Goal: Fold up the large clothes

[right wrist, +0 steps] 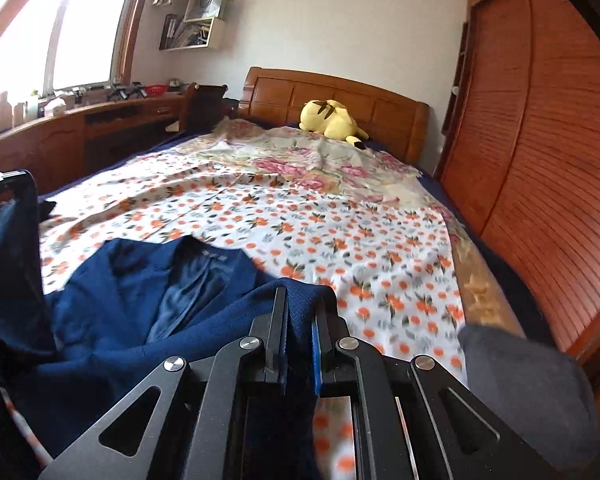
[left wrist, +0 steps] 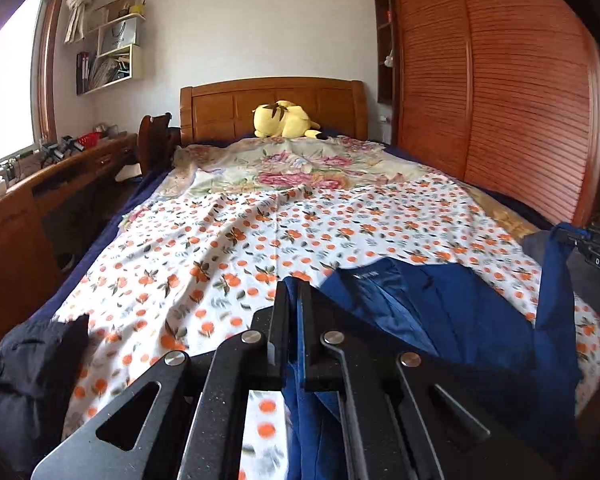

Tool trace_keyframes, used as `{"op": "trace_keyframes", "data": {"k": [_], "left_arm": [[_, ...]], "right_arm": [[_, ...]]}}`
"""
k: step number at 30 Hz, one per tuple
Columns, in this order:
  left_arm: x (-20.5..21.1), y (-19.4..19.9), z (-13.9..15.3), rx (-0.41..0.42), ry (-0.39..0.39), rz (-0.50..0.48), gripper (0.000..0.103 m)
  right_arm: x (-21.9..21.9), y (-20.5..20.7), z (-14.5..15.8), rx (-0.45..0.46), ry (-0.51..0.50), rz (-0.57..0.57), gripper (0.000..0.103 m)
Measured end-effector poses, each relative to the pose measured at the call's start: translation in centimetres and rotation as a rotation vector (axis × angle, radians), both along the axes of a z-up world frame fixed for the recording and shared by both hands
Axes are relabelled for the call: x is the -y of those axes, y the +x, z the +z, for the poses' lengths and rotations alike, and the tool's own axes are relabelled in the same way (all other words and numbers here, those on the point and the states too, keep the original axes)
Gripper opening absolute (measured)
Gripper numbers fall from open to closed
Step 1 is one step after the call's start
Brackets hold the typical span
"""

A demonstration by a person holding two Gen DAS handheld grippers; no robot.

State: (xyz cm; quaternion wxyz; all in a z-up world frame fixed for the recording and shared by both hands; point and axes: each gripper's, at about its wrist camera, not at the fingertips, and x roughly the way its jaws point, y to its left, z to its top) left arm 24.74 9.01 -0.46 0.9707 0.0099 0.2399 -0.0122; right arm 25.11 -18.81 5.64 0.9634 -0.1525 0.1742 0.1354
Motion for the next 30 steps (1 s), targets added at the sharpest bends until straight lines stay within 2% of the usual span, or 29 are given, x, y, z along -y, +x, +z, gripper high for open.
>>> {"op": "trace_keyframes", "data": {"k": [2, 6, 9, 14, 18, 20, 22, 24, 26, 27, 30], "left_arm": [[-0.2, 2.1, 0.0, 0.017, 0.017, 0.019, 0.003], [-0.9, 4.4, -0.1, 0.032, -0.002, 0.03, 0.003], [-1.2, 5.7, -0.9, 0.02, -0.038, 0.018, 0.003], [-0.9, 6.5, -3.4, -0.025, -0.035, 0.01, 0.003], [-0.8, 6.4, -4.7, -0.023, -0.028, 0.021, 0.004], [-0.8, 6.0, -4.8, -0.019, -0.02, 0.009, 0.014], [-1.2, 5.6, -4.8, -0.007, -0.023, -0.006, 0.04], [-1.9, 5.2, -4.6, 0.003, -0.059, -0.027, 0.049], [-2.3, 5.2, -4.6, 0.0, -0.076, -0.04, 0.066], [-2.4, 5.2, -4.6, 0.001, -0.078, -0.043, 0.078], [-3.1, 4.7, -4.7, 0.005, -0.077, -0.041, 0.08]], "right_arm": [[-0.9, 2.7, 0.7, 0.011, -0.027, -0.021, 0.009], [-2.5, 7.8, 1.2, 0.011, -0.018, -0.067, 0.009], [-3.5, 10.8, -0.8, -0.032, -0.03, -0.08, 0.009], [-4.7, 13.8, -4.5, -0.132, -0.036, -0.069, 0.009], [-4.5, 15.1, -4.7, -0.15, -0.043, -0.08, 0.011], [-4.7, 15.2, -3.9, -0.154, -0.04, -0.078, 0.014], [-4.8, 15.4, -3.8, -0.15, -0.036, -0.083, 0.018], [-5.1, 15.0, -3.2, -0.139, -0.034, -0.088, 0.026], [-5.4, 14.1, -2.4, -0.122, -0.026, -0.086, 0.048], [-5.7, 13.3, -2.6, -0.116, -0.02, -0.078, 0.052], [-7.4, 12.5, -2.5, -0.119, -0.03, -0.044, 0.054]]}}
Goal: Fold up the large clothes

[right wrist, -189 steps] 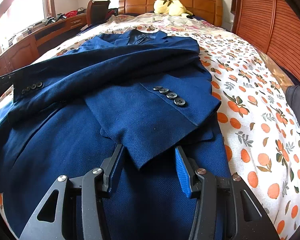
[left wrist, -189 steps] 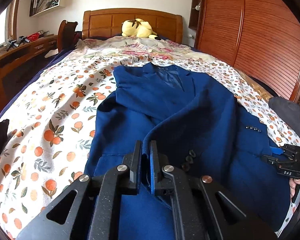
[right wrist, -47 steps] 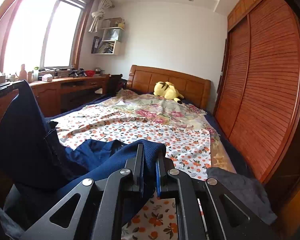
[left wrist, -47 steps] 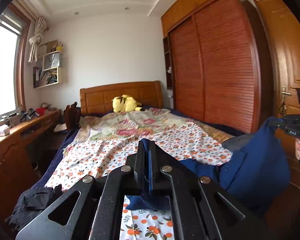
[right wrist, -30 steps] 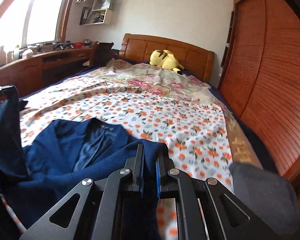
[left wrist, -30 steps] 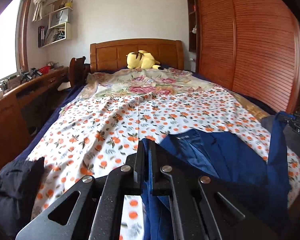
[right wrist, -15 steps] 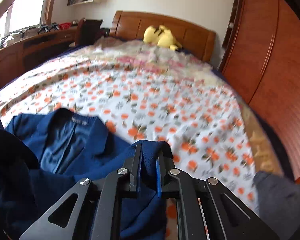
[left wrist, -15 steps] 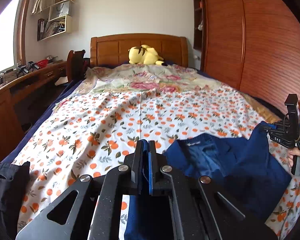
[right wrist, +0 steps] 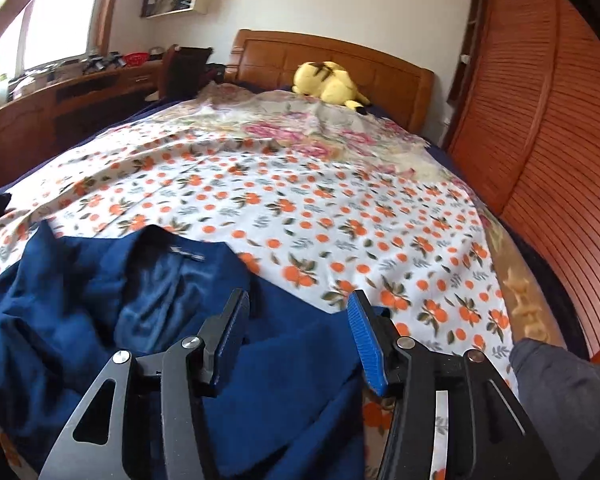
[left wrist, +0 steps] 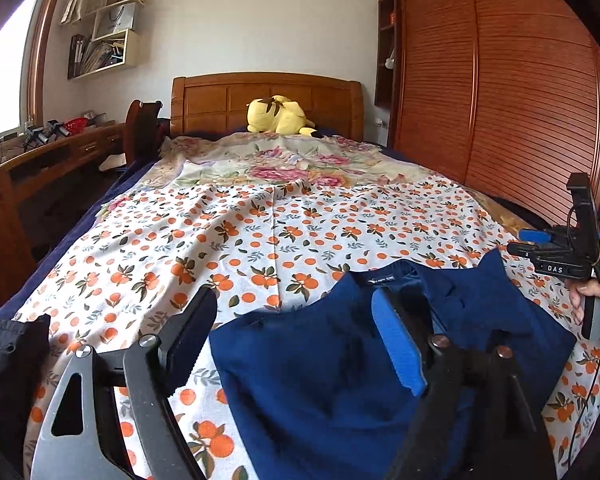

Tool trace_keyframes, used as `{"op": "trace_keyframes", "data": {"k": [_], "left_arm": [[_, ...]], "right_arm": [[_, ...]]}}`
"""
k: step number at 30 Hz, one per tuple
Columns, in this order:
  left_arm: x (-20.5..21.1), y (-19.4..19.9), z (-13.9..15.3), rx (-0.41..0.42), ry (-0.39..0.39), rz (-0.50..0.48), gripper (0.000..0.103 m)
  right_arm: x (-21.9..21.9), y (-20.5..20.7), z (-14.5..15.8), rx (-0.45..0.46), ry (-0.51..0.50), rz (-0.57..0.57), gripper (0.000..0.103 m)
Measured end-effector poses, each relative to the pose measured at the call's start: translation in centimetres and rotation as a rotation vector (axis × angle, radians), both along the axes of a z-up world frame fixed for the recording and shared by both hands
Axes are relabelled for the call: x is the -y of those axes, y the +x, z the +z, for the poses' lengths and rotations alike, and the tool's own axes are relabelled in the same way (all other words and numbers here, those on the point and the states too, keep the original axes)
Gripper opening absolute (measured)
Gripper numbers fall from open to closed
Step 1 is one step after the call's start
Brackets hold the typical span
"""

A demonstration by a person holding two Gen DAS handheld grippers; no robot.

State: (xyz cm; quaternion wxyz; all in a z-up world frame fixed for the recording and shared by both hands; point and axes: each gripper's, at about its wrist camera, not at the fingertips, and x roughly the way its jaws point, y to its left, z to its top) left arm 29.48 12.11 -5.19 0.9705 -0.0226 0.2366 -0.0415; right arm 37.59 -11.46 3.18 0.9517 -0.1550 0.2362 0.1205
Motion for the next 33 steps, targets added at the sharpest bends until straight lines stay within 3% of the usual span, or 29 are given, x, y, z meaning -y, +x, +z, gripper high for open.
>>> {"op": "trace_keyframes", "data": {"k": [8, 15, 23, 33], "left_arm": [[-2.1, -0.6, -1.5, -0.038, 0.01, 0.02, 0.08], [-2.5, -0.9, -3.5, -0.087, 0.025, -0.012, 0.08], [-1.7, -0.8, -4.2, -0.107, -0.008, -0.071, 0.08], [1.1, -0.9, -4.4, -0.112, 0.006, -0.146, 0.08]], "right_arm": [[-6.5, -0.9, -0.7, -0.108, -0.049, 0.154, 0.055], [-10.0, 2.1, -2.9, -0.238, -0.099, 0.2, 0.055], [-8.0, 1.5, -2.5, -0.29, -0.109, 0.178, 0.055], [-3.0, -3.9, -1.4, -0.305, -0.136, 0.128, 0.055]]}}
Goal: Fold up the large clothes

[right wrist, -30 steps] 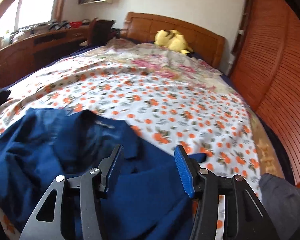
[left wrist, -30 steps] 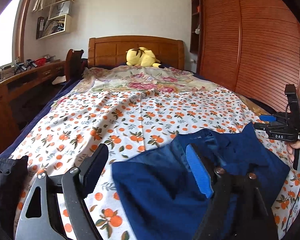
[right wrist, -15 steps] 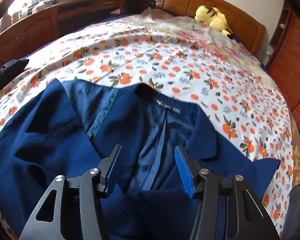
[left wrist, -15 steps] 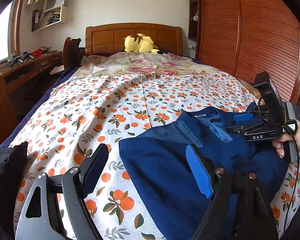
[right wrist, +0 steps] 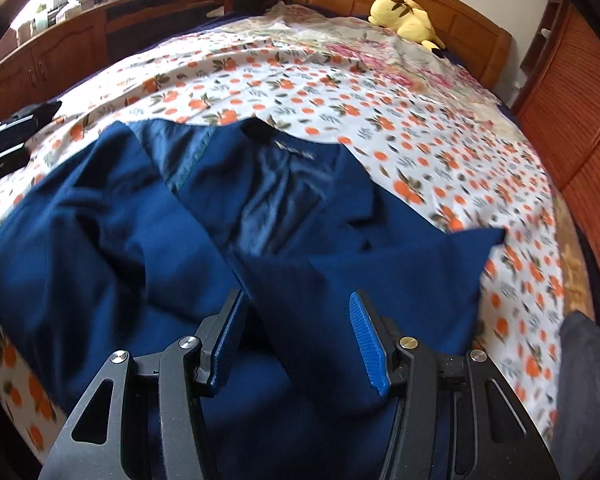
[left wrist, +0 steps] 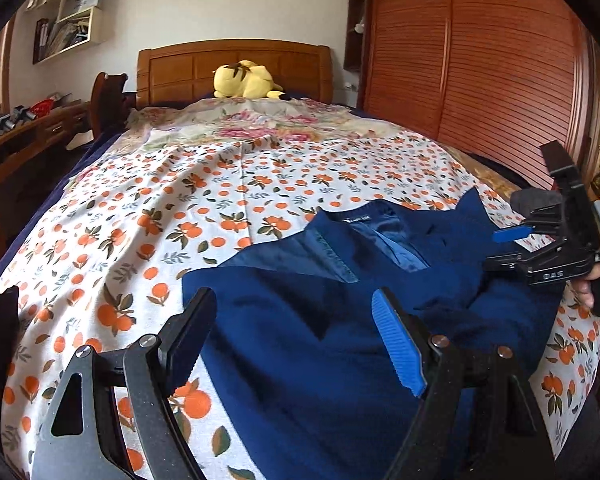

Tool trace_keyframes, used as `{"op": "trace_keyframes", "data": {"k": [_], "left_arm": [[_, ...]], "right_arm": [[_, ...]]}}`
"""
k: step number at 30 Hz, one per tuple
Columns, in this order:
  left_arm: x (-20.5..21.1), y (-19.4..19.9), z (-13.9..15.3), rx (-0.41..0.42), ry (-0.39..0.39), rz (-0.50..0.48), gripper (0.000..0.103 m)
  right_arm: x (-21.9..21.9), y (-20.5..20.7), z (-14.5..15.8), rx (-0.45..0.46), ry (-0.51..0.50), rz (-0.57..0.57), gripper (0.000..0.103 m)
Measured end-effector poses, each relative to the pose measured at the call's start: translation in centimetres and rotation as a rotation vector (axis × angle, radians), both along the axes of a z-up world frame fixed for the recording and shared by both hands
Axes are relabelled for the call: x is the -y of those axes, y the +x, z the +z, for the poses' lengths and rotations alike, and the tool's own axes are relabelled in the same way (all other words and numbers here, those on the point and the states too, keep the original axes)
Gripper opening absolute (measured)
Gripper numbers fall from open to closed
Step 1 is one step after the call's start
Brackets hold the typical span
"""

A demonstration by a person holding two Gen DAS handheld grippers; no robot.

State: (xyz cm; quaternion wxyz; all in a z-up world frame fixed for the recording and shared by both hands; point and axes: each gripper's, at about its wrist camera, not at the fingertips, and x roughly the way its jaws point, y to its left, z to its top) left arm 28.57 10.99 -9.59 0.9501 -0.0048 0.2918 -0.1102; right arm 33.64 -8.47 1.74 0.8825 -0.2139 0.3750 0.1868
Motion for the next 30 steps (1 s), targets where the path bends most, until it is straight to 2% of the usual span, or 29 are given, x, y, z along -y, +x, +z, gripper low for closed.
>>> {"op": "trace_keyframes", "data": {"k": [3, 8, 10, 11, 13, 17, 23, 29, 30], "left_arm": [[0.4, -0.2, 0.2, 0.004, -0.003, -0.011, 0.08], [0.4, -0.2, 0.4, 0.006, -0.007, -0.011, 0.08], [0.3, -0.2, 0.4, 0.008, -0.004, -0.008, 0.08], [0.3, -0.3, 0.5, 0.008, -0.005, -0.006, 0.08], [0.0, -0.3, 0.5, 0.009, -0.01, 0.0, 0.08], [-0.9, -0.1, 0.5, 0.005, -0.019, 0.018, 0.08], [-2.2, 0.2, 0.4, -0.002, -0.036, 0.043, 0.08], [-2.6, 0.3, 0.0, -0.012, -0.023, 0.055, 0.08], [-2.7, 0.3, 0.0, -0.012, -0.022, 0.056, 0.08]], "right_arm": [[0.6, -1.0, 0.2, -0.002, -0.033, -0.009, 0.055], [-0.5, 0.1, -1.2, -0.036, -0.12, -0.002, 0.054], [-1.0, 1.0, -1.9, -0.045, -0.173, 0.011, 0.029], [-1.2, 1.6, -2.3, -0.059, -0.196, 0.015, 0.012], [-1.7, 2.8, -2.2, -0.05, -0.228, 0.012, 0.006], [-3.2, 5.2, 0.6, 0.031, -0.211, 0.001, 0.005], [-8.8, 8.9, 3.5, 0.143, -0.242, 0.04, 0.005], [-13.5, 11.9, 1.9, 0.111, -0.279, 0.077, 0.005], [-13.8, 12.3, 1.6, 0.098, -0.275, 0.071, 0.012]]}}
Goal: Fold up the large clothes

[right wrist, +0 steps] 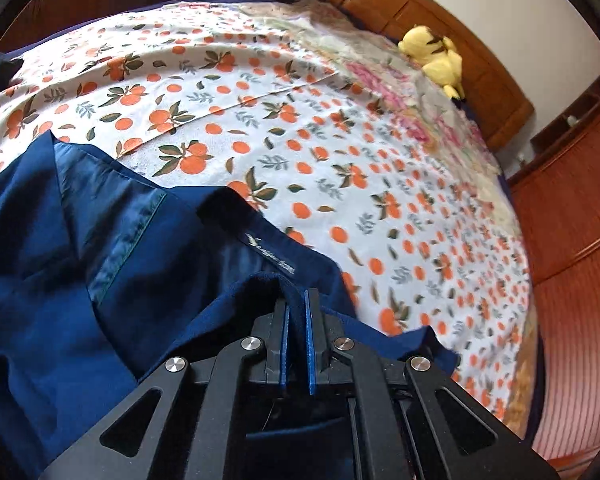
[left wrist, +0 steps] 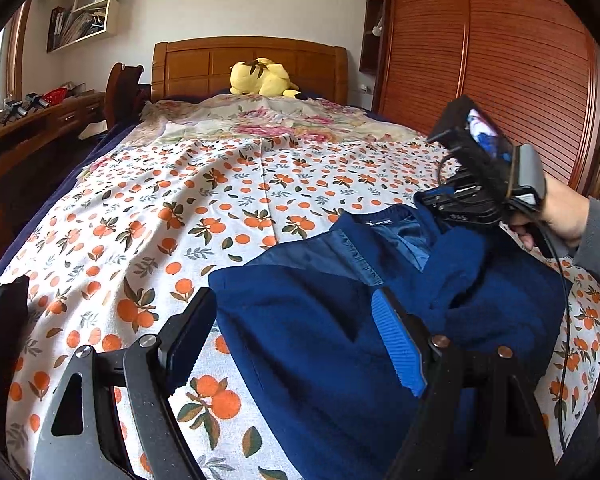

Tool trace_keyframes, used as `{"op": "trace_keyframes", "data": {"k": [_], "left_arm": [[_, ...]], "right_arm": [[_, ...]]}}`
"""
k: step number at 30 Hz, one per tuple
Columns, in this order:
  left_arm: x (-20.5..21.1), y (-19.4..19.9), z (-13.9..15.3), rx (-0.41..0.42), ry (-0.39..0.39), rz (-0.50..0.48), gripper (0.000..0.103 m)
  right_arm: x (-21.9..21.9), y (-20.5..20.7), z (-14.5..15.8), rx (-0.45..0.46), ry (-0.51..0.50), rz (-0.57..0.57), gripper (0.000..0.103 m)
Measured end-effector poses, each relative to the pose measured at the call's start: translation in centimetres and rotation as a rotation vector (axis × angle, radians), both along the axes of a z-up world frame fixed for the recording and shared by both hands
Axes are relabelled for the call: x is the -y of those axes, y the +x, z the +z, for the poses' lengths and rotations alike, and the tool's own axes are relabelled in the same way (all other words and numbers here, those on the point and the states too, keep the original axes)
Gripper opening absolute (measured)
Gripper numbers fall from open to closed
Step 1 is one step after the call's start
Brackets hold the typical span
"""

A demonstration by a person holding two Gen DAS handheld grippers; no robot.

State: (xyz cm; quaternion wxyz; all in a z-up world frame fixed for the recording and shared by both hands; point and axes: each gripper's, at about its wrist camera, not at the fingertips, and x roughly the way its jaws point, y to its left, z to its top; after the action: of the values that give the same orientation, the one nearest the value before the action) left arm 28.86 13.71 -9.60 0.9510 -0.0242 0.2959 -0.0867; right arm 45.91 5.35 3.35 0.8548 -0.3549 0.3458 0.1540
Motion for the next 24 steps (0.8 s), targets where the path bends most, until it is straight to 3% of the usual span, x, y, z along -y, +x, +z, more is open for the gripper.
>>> {"op": "trace_keyframes", "data": {"k": [6, 8, 13, 16, 19, 24], "left_arm": [[-0.5, 0.2, 0.0, -0.001, -0.007, 0.007, 0.08], [-0.5, 0.2, -0.1, -0.002, -0.008, 0.009, 0.08], [-0.6, 0.2, -0.1, -0.002, -0.007, 0.008, 0.08], [-0.5, 0.2, -0.1, -0.001, -0.007, 0.008, 0.08], [-0.6, 0.3, -0.1, 0.0, -0.004, 0.01, 0.08], [-1.3, 0.3, -0.1, -0.001, -0.008, 0.025, 0.08]], "right_arm": [[2.2, 1.6, 0.5, -0.002, 0.048, -0.074, 0.05], [2.4, 1.6, 1.1, 0.006, 0.056, -0.09, 0.055], [2.0, 1.2, 1.9, 0.077, 0.001, -0.132, 0.059], [1.4, 0.2, 2.9, 0.104, 0.039, -0.126, 0.059], [0.7, -1.0, 3.1, 0.053, 0.127, -0.065, 0.059], [-1.8, -3.6, 0.7, -0.054, 0.187, 0.047, 0.059]]}}
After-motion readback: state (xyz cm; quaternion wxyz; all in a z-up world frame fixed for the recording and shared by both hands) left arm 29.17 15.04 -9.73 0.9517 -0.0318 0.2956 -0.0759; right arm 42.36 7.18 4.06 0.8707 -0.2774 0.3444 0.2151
